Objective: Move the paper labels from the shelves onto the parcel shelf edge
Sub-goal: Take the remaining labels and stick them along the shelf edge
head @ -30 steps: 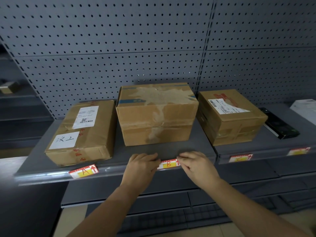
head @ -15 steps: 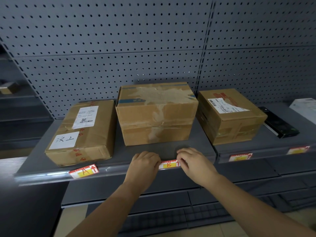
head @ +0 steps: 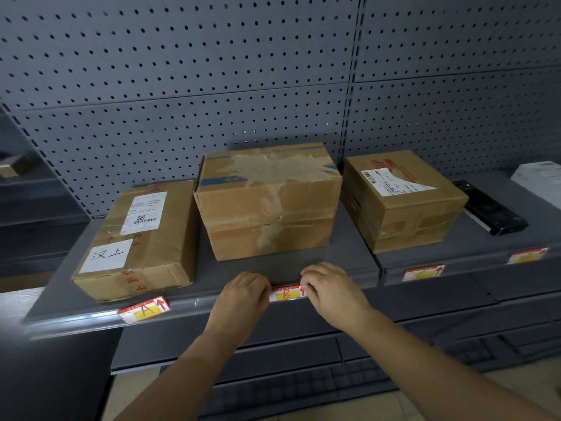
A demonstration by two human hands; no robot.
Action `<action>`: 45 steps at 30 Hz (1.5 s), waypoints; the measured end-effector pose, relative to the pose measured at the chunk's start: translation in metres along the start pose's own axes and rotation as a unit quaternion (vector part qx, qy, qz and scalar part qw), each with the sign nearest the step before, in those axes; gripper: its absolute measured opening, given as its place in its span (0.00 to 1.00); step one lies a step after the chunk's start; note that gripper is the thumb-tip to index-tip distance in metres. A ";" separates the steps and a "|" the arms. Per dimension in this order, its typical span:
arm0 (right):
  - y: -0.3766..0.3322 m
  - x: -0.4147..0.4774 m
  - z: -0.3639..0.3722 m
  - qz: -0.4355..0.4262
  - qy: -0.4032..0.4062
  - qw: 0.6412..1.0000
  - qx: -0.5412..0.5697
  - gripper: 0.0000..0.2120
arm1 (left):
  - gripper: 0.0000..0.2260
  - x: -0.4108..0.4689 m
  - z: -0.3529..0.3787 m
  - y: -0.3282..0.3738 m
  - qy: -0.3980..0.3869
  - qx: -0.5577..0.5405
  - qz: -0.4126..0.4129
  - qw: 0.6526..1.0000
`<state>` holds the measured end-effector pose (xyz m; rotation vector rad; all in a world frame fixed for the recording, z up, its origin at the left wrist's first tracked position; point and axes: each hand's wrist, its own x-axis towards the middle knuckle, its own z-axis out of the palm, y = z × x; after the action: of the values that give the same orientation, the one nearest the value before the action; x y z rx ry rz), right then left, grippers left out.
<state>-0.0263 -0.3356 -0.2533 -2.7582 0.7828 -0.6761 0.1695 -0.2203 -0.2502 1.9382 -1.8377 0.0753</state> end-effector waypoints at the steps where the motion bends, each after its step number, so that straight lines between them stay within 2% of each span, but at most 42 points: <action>1: -0.001 0.000 0.000 0.002 0.002 1.000 0.001 0.06 | 0.03 0.000 -0.001 -0.001 0.000 0.002 -0.001 1.000; 25: -0.010 0.000 -0.008 0.021 -0.009 1.000 0.012 0.04 | 0.03 -0.002 0.006 -0.003 0.011 0.000 -0.010 1.000; 30: -0.013 0.000 -0.013 0.038 -0.034 0.999 0.013 0.05 | 0.03 -0.001 0.003 -0.003 -0.003 0.008 -0.004 1.000; 37: -0.026 0.005 -0.030 0.074 -0.076 0.994 0.005 0.10 | 0.04 0.001 -0.019 0.010 -0.002 0.039 -0.002 0.999; 42: -0.040 0.016 -0.042 0.078 -0.107 0.991 -0.013 0.20 | 0.12 -0.001 -0.043 0.020 0.026 0.043 -0.029 0.998; 45: -0.055 0.026 -0.047 0.060 -0.095 0.994 0.000 0.20 | 0.15 -0.007 -0.061 0.022 0.027 0.052 -0.054 0.997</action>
<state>-0.0042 -0.3067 -0.1861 -2.6990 0.8958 -0.3831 0.1647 -0.1913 -0.1922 2.0829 -1.7226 0.1904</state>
